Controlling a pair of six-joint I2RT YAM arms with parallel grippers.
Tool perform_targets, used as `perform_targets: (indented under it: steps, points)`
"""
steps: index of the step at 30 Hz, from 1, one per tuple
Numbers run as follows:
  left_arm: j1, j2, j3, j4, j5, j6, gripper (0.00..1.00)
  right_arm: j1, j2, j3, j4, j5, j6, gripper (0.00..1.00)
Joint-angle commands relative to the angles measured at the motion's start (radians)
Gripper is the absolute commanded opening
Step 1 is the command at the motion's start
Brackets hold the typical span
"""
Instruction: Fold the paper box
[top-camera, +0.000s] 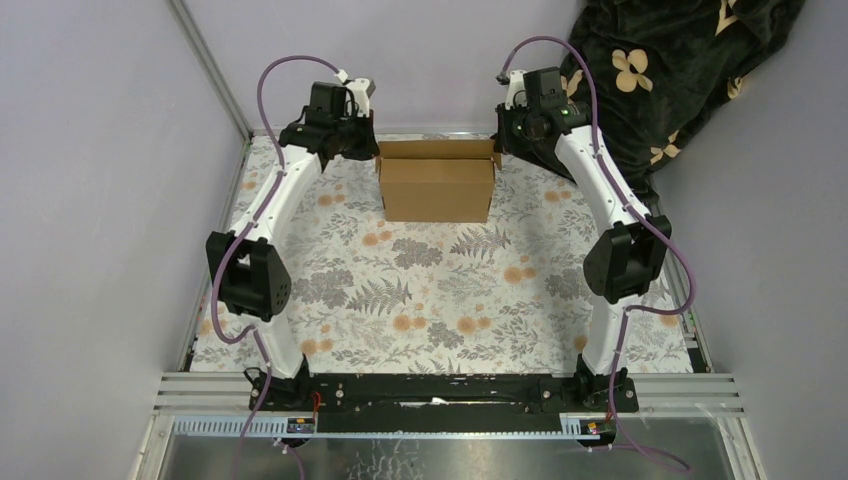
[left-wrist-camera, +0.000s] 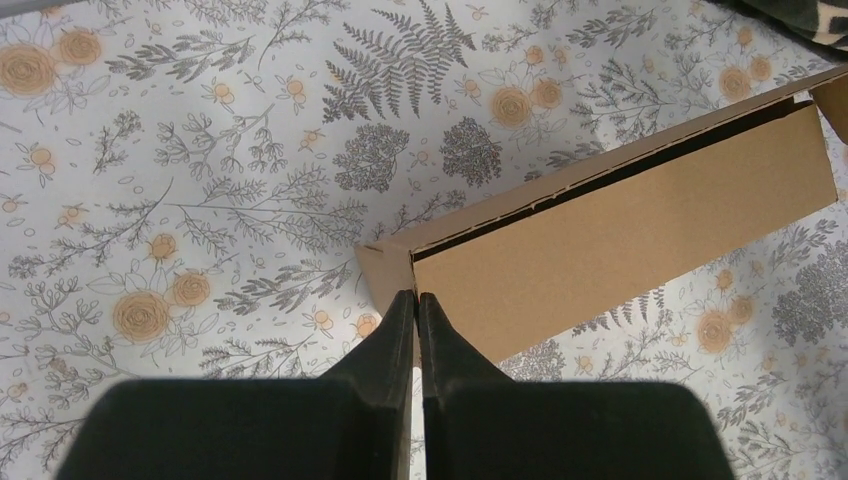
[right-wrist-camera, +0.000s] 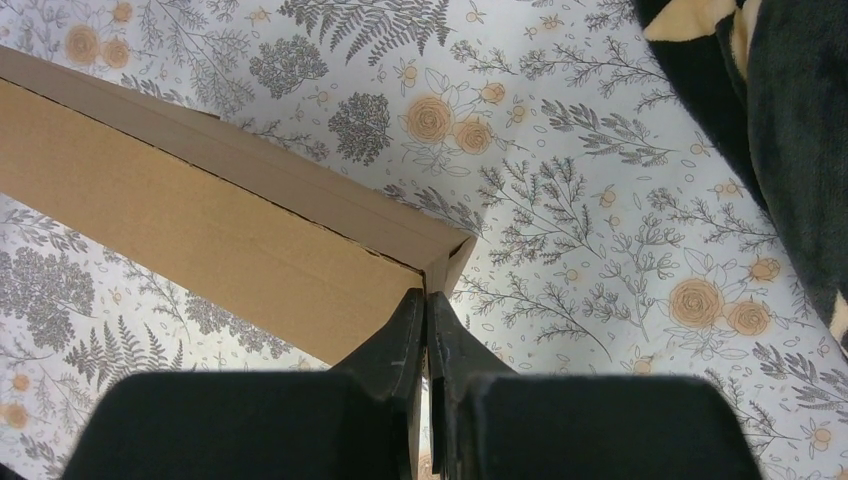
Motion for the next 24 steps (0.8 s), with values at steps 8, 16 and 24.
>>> perform_targets:
  steps: [8,16,24]
  points:
    - [-0.033,0.089,0.158,-0.108,0.090,-0.070,0.06,0.039,0.053,0.147,-0.110,-0.088,0.067,0.02]
    - [-0.033,0.117,0.216,-0.148,0.098,-0.087,0.07,0.039,0.058,0.151,-0.115,-0.101,0.072,0.02]
    - [-0.033,0.131,0.245,-0.164,0.110,-0.099,0.07,0.039,0.062,0.149,-0.111,-0.113,0.073,0.02]
